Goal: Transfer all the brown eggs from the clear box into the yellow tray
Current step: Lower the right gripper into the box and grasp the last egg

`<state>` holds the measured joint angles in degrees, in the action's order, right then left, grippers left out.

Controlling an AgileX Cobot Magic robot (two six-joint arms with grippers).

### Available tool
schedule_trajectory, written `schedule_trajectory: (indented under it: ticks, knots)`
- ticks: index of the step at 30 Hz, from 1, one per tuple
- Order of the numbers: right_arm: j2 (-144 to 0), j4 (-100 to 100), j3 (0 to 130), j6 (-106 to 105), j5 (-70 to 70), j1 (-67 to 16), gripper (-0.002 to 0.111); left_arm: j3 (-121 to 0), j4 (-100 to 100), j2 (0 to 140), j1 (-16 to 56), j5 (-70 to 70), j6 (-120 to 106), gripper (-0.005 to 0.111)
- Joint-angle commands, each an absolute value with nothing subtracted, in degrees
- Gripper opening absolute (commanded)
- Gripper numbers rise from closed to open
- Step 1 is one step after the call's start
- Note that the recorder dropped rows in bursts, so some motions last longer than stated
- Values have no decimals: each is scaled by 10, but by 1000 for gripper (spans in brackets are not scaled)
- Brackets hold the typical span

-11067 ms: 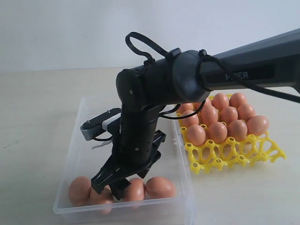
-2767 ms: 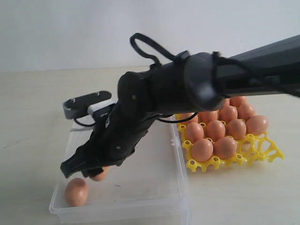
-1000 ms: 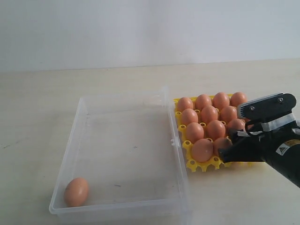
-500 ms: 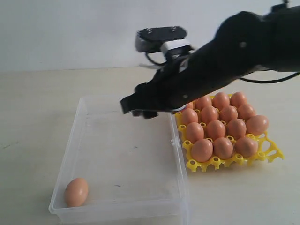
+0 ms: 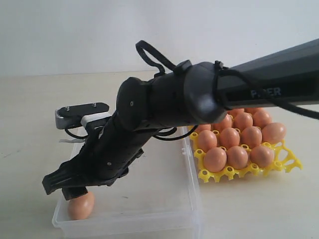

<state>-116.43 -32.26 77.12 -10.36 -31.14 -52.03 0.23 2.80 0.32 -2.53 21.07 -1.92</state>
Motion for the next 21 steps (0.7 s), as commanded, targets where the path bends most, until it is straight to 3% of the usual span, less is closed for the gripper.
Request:
schedule_trajectory:
  ticks: [1,15,18,21]
  knots:
    - [-1182,-329,786,-105,-302,-527,60,0,31,0,-22,203,-16,0]
    - [-1231,-311,789,-105,-284,-533,59,0,31,0,-22,203,-16,0]
    - [-1231,-309,789,-105,-277,-533,45,0,31,0,-22,203,-16,0]
    - [-1230,-300,789,-105,-273,-533,15,0,31,0,-22,203,-16,0]
